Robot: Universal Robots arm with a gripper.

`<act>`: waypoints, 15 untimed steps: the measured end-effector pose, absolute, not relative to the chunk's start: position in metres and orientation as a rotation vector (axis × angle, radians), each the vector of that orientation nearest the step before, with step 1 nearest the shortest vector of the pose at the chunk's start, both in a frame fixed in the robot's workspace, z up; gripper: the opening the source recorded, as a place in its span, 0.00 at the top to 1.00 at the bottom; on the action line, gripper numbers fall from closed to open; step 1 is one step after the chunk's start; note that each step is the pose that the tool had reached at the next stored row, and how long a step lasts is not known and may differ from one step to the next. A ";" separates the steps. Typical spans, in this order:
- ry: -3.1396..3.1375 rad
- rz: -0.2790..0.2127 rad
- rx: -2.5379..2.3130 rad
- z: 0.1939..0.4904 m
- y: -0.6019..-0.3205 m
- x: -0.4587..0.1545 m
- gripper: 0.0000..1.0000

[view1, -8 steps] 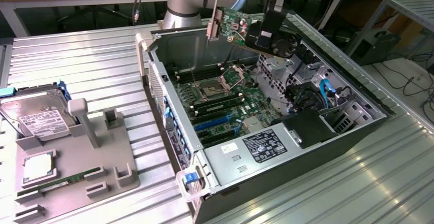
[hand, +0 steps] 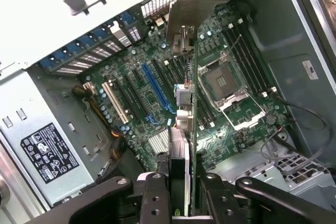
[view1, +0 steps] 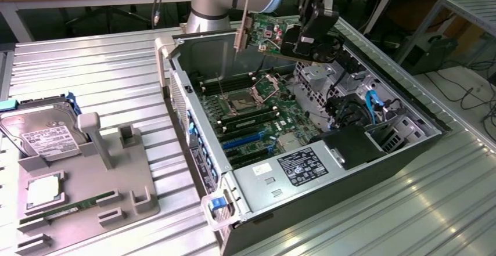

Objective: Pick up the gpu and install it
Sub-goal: 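Insert the gpu into the slot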

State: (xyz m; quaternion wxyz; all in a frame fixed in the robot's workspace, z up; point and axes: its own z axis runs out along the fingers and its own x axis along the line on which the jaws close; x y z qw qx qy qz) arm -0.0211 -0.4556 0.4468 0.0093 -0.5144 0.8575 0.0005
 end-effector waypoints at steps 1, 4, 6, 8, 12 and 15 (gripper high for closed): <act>2.674 0.002 -1.614 0.447 -0.456 -0.021 0.73; 2.660 0.002 -1.637 0.447 -0.456 -0.021 0.73; 2.652 0.002 -1.650 0.447 -0.456 -0.021 0.73; 2.644 0.002 -1.662 0.447 -0.456 -0.021 0.73; 2.620 0.003 -1.699 0.447 -0.456 -0.021 0.73; 2.599 0.003 -1.732 0.447 -0.456 -0.021 0.73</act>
